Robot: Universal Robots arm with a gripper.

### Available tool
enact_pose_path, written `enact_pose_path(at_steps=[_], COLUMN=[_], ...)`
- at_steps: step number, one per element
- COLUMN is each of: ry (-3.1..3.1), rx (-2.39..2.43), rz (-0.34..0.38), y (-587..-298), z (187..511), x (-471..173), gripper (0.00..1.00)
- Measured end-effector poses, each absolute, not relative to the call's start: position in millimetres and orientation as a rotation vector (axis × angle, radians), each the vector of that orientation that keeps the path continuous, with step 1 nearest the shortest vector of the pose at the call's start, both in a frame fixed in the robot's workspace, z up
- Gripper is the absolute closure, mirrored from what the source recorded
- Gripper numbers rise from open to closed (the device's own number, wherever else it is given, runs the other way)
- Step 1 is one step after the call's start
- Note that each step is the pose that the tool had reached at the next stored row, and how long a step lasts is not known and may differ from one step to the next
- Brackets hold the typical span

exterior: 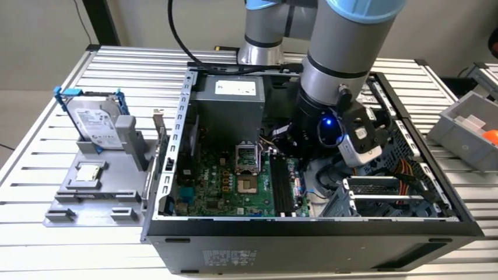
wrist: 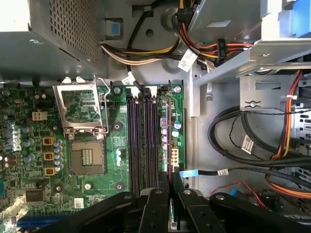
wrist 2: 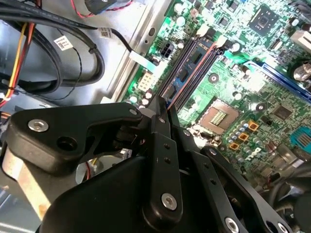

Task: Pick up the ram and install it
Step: 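Insert the ram into the slot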

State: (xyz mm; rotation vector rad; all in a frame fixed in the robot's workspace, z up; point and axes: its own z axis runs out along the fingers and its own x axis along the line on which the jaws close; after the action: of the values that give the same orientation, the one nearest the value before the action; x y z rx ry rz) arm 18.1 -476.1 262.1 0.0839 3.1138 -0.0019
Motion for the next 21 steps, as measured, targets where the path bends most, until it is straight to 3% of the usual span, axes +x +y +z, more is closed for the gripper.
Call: enact_pose_path(at_steps=[21], ry=[3.115], rx=[0.041], rz=[-0.002], y=[-471.9], z=[230.2], x=[14.5], gripper=[1.0])
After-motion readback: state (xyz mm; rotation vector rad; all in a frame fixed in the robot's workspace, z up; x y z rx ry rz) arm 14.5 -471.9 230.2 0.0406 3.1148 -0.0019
